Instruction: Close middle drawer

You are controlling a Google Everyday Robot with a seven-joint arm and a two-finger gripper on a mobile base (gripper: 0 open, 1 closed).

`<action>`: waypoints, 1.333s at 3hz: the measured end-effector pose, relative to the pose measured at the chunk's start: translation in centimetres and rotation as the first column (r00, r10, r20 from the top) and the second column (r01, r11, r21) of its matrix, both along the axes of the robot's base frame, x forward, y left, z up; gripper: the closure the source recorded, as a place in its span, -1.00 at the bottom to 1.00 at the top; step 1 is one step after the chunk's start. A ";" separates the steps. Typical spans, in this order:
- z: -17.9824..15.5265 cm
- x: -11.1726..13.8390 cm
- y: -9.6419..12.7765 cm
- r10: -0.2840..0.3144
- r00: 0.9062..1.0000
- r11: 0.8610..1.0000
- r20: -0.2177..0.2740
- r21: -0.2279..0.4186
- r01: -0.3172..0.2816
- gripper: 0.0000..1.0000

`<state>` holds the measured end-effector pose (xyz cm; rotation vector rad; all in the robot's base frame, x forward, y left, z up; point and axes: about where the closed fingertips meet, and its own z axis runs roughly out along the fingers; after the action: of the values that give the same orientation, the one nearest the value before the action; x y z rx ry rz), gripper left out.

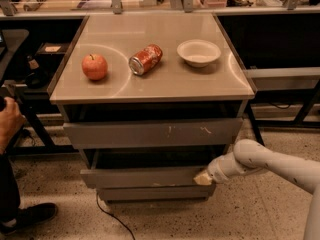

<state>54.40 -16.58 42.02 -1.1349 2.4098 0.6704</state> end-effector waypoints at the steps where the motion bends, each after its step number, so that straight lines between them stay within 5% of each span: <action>1: 0.4 3.1 1.9 0.016 0.997 1.000 0.073 -0.019 -0.015 1.00; 4: 0.1 4.7 2.5 -0.023 0.991 0.998 0.131 -0.057 0.031 1.00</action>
Offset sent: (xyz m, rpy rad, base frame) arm 0.0243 0.0153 0.0034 -0.0147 -0.0561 0.0162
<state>59.12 -14.10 42.12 -1.1305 2.3434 0.5031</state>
